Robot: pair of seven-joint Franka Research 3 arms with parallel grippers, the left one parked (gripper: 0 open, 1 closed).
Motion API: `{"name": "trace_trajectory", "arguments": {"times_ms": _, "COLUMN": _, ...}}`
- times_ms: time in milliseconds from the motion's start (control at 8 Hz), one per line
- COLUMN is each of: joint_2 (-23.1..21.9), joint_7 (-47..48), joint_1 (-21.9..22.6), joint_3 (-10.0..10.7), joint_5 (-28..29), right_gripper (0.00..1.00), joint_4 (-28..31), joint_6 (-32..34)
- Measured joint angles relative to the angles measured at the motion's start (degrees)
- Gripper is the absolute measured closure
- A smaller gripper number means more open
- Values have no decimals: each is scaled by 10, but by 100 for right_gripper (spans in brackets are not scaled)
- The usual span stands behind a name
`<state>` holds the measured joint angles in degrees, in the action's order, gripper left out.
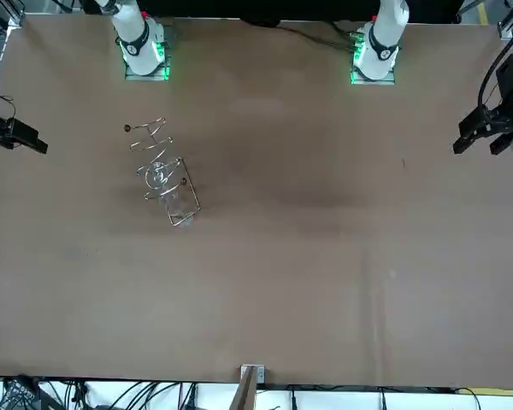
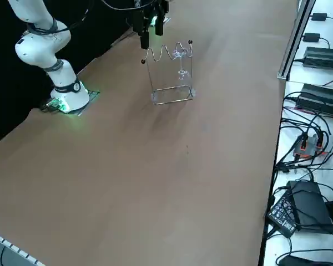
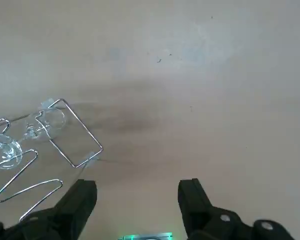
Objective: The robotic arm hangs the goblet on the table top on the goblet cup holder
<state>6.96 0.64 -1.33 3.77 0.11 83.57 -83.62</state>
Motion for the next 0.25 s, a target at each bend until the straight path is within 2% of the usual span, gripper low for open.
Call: {"name": "trace_trajectory", "arguments": {"times_ms": 250, "joint_2": 0, "joint_7": 0, "joint_1": 0, "joint_3": 2, "joint_5": 0, "right_gripper": 0, "joint_4": 0, "joint_6": 0}}
